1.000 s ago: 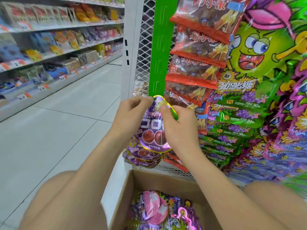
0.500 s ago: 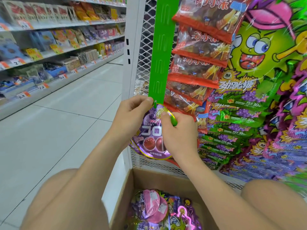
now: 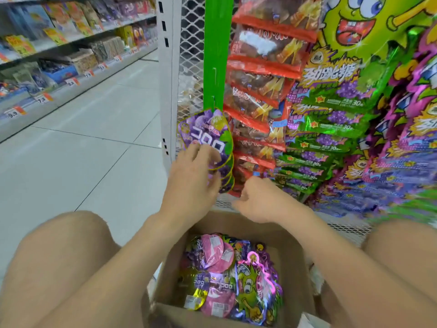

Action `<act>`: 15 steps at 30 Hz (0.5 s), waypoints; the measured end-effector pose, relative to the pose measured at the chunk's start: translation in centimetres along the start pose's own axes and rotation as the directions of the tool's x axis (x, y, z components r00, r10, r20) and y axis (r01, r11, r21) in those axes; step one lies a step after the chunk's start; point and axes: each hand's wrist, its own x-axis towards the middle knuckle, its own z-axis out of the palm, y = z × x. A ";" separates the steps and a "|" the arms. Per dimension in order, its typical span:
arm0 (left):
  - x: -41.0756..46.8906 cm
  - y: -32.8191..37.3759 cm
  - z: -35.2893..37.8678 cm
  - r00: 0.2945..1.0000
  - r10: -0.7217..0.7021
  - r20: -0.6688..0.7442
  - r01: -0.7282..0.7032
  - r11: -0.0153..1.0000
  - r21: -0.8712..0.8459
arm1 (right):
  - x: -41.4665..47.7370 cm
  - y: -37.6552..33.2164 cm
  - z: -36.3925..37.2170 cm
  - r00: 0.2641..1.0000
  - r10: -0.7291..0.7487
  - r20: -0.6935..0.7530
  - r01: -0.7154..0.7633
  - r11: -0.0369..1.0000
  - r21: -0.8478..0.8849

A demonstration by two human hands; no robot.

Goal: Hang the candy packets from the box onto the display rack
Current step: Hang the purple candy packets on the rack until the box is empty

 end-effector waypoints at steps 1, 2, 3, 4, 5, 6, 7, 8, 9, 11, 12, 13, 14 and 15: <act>-0.6 -0.1 0.9 0.985 0.020 0.172 -0.017 1.000 -0.023 | 0.0 0.5 0.6 0.996 -0.007 0.085 0.009 1.000 -0.022; -1.3 -0.2 1.9 0.937 0.031 0.348 -0.021 0.999 -0.032 | 0.3 1.2 1.4 0.987 -0.025 0.158 0.030 0.999 -0.029; -2.1 -0.3 2.9 0.864 0.037 0.503 -0.030 0.999 -0.021 | 0.6 2.0 2.4 0.974 -0.039 0.223 0.047 0.998 -0.029; -2.8 -0.3 3.9 0.773 0.041 0.633 -0.041 0.999 -0.015 | 1.1 3.1 3.8 0.960 -0.042 0.276 0.048 0.999 -0.016; -3.6 -0.3 4.9 0.680 0.051 0.731 -0.055 0.998 -0.019 | 1.7 4.6 5.5 0.949 -0.005 0.314 0.005 1.000 -0.002; -4.4 -0.4 6.0 0.594 0.061 0.802 -0.065 0.998 -0.027 | 2.4 6.5 7.4 0.942 0.054 0.330 -0.064 0.998 0.022; -5.1 -0.4 6.9 0.519 0.048 0.854 -0.067 0.998 -0.016 | 2.7 8.3 9.5 0.938 0.133 0.320 -0.147 0.989 0.020; -5.8 -0.5 7.6 0.461 0.028 0.887 -0.063 0.998 0.001 | 3.2 10.6 11.9 0.927 0.211 0.310 -0.228 0.973 0.021; -6.4 -0.7 8.5 0.421 0.014 0.907 -0.060 0.998 0.013 | 3.4 12.6 14.3 0.912 0.283 0.296 -0.302 0.953 0.021; -7.4 -1.3 10.3 0.376 0.003 0.927 -0.049 0.999 0.017 | 2.7 15.8 18.7 0.877 0.389 0.283 -0.408 0.913 0.010; -7.8 -1.6 11.2 0.359 0.000 0.933 -0.051 0.999 0.019 | 2.3 17.1 20.6 0.858 0.418 0.300 -0.438 0.899 -0.001; -8.2 -2.0 12.2 0.339 -0.003 0.941 -0.056 0.998 0.023 | 1.7 17.9 22.1 0.832 0.442 0.335 -0.461 0.887 -0.024; -8.4 -2.2 12.9 0.321 0.002 0.947 -0.064 0.998 0.020 | 1.4 18.7 23.6 0.809 0.451 0.378 -0.473 0.880 -0.038; -8.5 -2.5 13.6 0.308 0.001 0.951 -0.077 0.997 0.023 | 1.2 19.1 24.9 0.786 0.452 0.421 -0.484 0.875 -0.036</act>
